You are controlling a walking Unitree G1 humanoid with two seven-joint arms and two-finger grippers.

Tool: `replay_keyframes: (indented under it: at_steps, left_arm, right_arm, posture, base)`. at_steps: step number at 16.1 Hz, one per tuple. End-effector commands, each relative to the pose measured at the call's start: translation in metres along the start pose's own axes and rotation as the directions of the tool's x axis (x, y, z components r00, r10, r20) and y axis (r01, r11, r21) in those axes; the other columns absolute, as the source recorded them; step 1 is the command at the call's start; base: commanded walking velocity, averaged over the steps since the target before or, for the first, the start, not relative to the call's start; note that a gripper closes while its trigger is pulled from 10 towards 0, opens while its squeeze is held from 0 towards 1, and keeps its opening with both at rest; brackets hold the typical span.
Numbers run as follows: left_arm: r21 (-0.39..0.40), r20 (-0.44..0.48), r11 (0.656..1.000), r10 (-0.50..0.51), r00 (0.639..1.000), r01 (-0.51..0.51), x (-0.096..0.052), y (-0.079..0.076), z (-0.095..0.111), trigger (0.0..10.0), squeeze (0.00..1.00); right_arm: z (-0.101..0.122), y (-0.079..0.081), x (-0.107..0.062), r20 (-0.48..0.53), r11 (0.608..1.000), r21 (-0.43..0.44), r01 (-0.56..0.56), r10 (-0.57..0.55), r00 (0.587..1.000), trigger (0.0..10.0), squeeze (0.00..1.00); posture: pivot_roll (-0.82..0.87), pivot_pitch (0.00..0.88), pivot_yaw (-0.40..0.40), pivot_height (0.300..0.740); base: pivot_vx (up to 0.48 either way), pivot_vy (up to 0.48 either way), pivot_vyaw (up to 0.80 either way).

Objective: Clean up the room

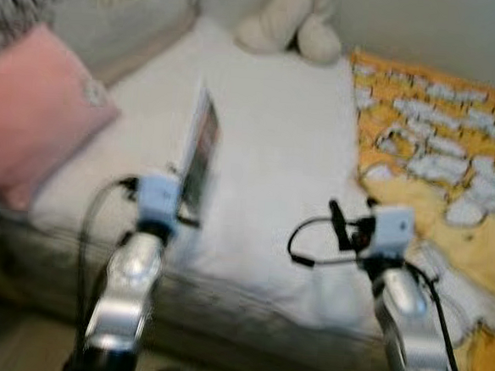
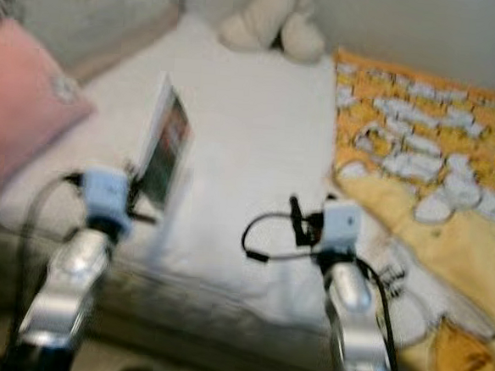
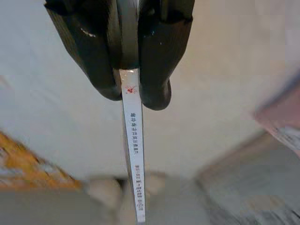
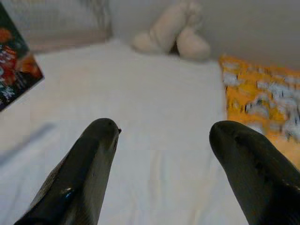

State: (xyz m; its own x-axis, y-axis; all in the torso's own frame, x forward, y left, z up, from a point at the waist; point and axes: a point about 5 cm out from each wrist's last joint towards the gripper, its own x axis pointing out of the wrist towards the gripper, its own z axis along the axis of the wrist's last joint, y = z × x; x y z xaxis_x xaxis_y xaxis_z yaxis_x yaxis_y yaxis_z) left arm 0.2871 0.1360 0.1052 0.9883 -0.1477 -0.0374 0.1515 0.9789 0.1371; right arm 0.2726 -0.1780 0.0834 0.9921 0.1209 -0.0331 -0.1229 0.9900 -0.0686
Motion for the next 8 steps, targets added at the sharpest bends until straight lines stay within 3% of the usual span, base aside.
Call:
replay_keyframes:
  at_steps: [1, 8]
  left_arm:
    - [0.011, 0.034, 1.0, -0.015, 0.999, 0.015, 0.004, 0.002, 0.01, 10.0, 0.0]
    - [0.008, -0.002, 0.999, -0.042, 0.999, 0.042, 0.014, 0.001, 0.011, 10.0, 0.0]
  right_arm:
    - [-0.001, 0.0, -0.001, 0.004, 1.0, 0.024, 0.012, -0.012, 1.0, 10.0, 0.0]
    - [0.002, -0.007, 0.011, 0.027, 0.998, 0.028, 0.053, -0.054, 0.998, 10.0, 0.0]
  posture:
    - [0.0, 0.0, -0.053, 0.74]
    - [-0.01, 0.0, -0.027, 0.74]
  base:
    - [0.0, 0.48, 0.0]
    - [0.0, 0.48, 0.0]
